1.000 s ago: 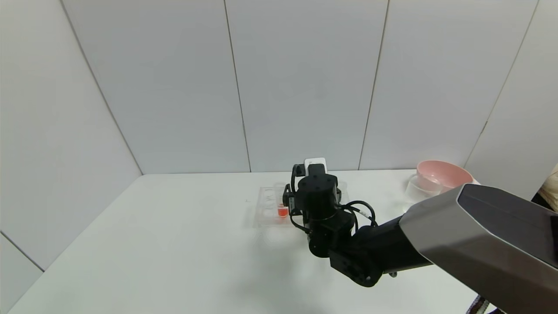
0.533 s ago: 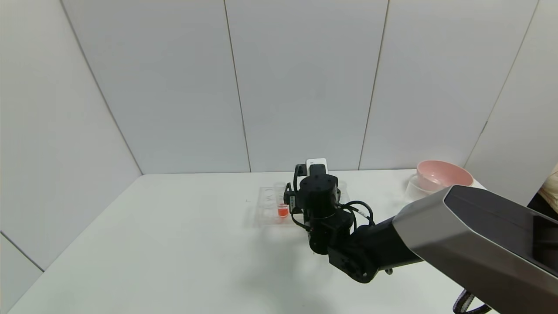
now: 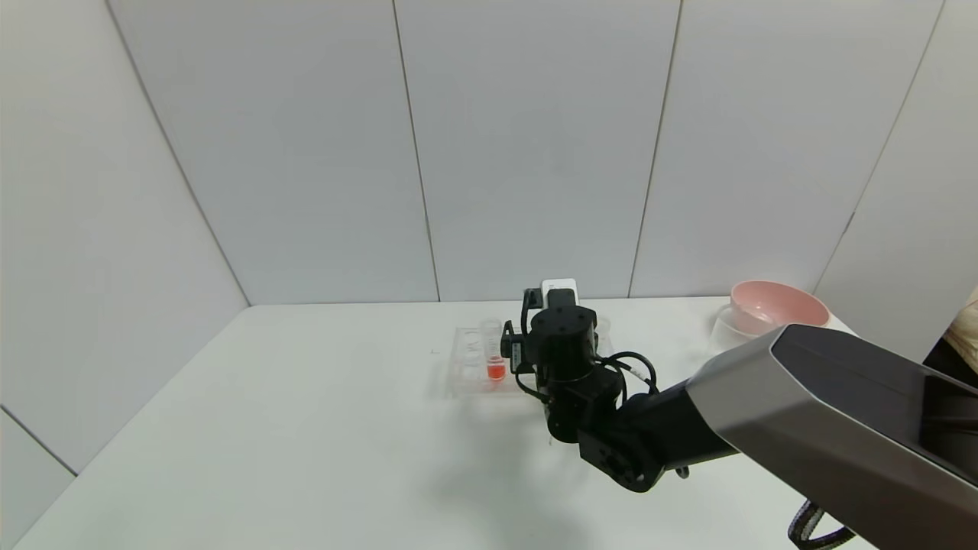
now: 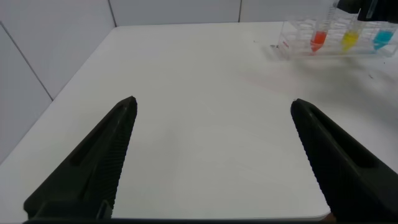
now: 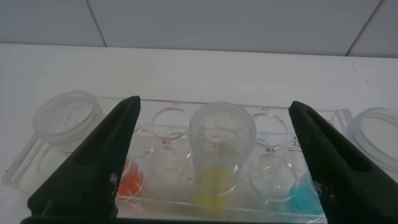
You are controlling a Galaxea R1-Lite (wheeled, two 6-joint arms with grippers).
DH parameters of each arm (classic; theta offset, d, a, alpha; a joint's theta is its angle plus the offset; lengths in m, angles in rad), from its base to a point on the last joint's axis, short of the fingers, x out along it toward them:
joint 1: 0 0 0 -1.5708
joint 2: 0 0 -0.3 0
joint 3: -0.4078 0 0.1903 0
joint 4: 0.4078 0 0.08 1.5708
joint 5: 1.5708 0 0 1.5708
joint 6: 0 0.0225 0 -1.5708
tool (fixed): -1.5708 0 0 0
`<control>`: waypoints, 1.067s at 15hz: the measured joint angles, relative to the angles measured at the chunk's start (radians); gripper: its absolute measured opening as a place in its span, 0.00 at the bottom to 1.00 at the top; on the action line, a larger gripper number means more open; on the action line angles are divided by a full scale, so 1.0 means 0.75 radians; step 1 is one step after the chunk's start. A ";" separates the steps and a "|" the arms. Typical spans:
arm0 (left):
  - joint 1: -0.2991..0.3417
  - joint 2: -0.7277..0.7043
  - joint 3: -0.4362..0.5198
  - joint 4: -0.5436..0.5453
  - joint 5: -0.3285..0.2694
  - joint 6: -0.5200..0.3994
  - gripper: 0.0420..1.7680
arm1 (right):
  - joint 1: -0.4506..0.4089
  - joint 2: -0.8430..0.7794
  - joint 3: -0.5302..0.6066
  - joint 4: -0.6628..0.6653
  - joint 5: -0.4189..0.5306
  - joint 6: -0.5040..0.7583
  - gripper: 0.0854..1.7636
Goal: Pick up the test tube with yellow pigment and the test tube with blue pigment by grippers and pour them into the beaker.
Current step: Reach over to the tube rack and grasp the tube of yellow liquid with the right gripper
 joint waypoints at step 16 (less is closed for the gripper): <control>0.000 0.000 0.000 0.000 -0.001 0.000 1.00 | -0.025 0.059 0.010 -0.075 0.028 0.002 0.97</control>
